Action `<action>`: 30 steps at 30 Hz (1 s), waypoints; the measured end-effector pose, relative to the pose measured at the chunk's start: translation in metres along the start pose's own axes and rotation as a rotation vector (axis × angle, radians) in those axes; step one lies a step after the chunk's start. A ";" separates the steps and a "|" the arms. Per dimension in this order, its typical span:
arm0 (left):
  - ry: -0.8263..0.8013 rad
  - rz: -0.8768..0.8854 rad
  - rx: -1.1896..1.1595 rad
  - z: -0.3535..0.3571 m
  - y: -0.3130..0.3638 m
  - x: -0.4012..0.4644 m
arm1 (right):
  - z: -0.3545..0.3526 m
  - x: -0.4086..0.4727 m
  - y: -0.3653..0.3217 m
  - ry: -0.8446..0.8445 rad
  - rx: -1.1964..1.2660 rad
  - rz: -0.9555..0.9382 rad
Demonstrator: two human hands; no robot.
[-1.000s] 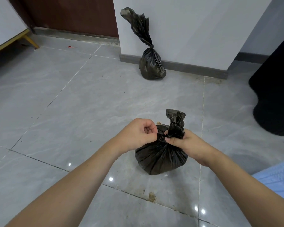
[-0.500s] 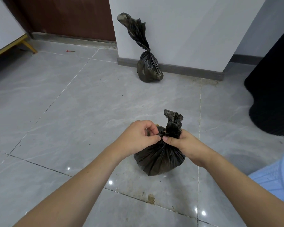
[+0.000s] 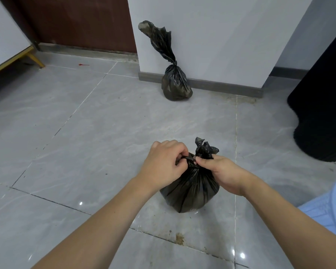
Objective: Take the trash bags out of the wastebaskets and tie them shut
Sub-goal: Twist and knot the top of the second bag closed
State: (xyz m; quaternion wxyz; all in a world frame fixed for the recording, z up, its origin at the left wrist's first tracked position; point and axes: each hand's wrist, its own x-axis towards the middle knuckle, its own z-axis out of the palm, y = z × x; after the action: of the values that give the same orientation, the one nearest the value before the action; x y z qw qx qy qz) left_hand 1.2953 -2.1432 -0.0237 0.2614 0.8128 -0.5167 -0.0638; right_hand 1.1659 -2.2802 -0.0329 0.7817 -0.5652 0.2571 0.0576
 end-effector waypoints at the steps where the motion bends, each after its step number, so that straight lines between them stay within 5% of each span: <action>1: 0.043 0.033 0.061 0.002 -0.002 -0.003 | 0.000 0.000 0.001 0.031 -0.017 0.013; 9: 0.237 0.143 0.129 0.008 -0.001 -0.014 | 0.015 0.005 0.006 0.281 -0.004 0.025; 14: 0.247 0.105 0.115 0.006 0.001 -0.015 | 0.018 0.005 0.010 0.155 0.155 -0.099; 20: 0.210 0.068 0.109 0.004 0.003 -0.015 | 0.020 -0.002 0.007 0.225 0.182 -0.174; 25: 0.149 -0.112 -0.256 0.002 0.005 -0.014 | 0.017 -0.009 0.007 0.432 0.118 -0.225; 30: 0.157 -0.197 -0.405 0.005 0.006 -0.015 | 0.020 -0.015 0.011 0.361 0.232 -0.191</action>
State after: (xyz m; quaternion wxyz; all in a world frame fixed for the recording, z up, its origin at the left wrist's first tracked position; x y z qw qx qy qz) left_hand 1.2817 -2.1344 -0.0271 0.4509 0.7927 -0.3898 -0.1278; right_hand 1.1555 -2.2552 -0.0310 0.7847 -0.4943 0.3431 -0.1489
